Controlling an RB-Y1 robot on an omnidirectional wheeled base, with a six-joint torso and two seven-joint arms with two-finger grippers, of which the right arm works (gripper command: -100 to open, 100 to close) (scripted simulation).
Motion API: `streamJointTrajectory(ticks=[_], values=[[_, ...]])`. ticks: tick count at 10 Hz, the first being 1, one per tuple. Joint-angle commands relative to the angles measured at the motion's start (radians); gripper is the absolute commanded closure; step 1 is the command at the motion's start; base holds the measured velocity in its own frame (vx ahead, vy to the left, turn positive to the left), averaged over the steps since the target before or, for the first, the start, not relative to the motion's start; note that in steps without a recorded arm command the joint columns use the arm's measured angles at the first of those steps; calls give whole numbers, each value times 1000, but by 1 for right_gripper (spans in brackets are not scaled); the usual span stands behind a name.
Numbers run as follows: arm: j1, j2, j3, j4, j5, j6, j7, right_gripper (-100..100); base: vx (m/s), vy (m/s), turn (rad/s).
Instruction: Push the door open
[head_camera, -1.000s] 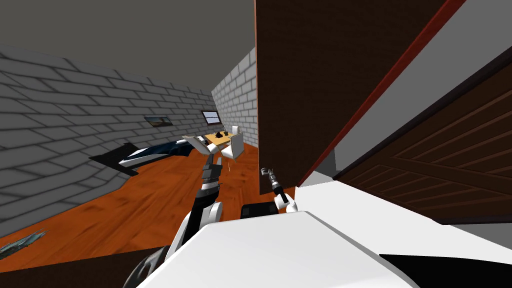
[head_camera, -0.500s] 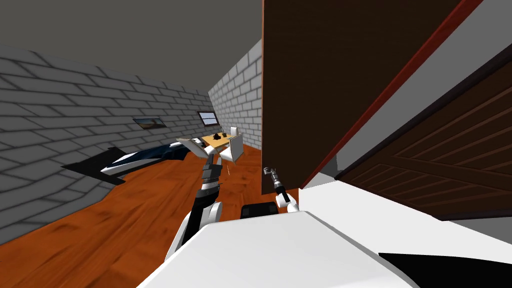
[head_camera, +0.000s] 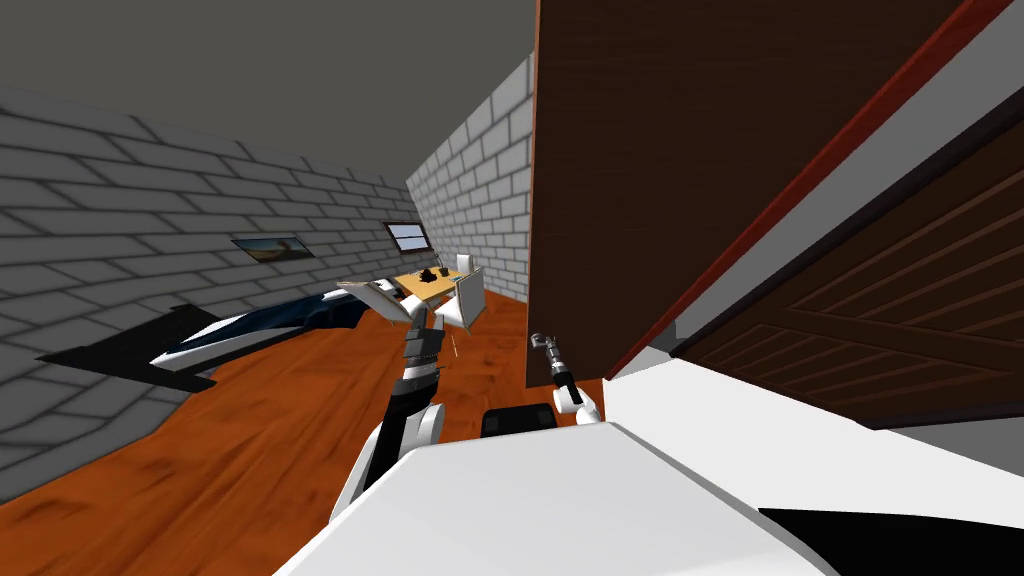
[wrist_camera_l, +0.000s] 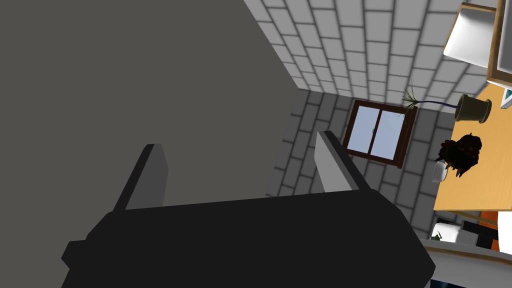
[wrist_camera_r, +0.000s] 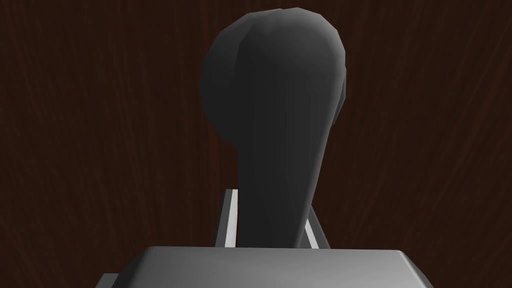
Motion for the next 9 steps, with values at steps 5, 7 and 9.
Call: streamJointTrajectory(ticks=[5,7,9], values=[[-7,11,-56,5,-25,-10,15,100,166,112,-62],[-2,3,-65,5,-29,-9,16,100,106,35,-33],[-3,-10,-92,5,-44,-11,25,100,177,72,-65]])
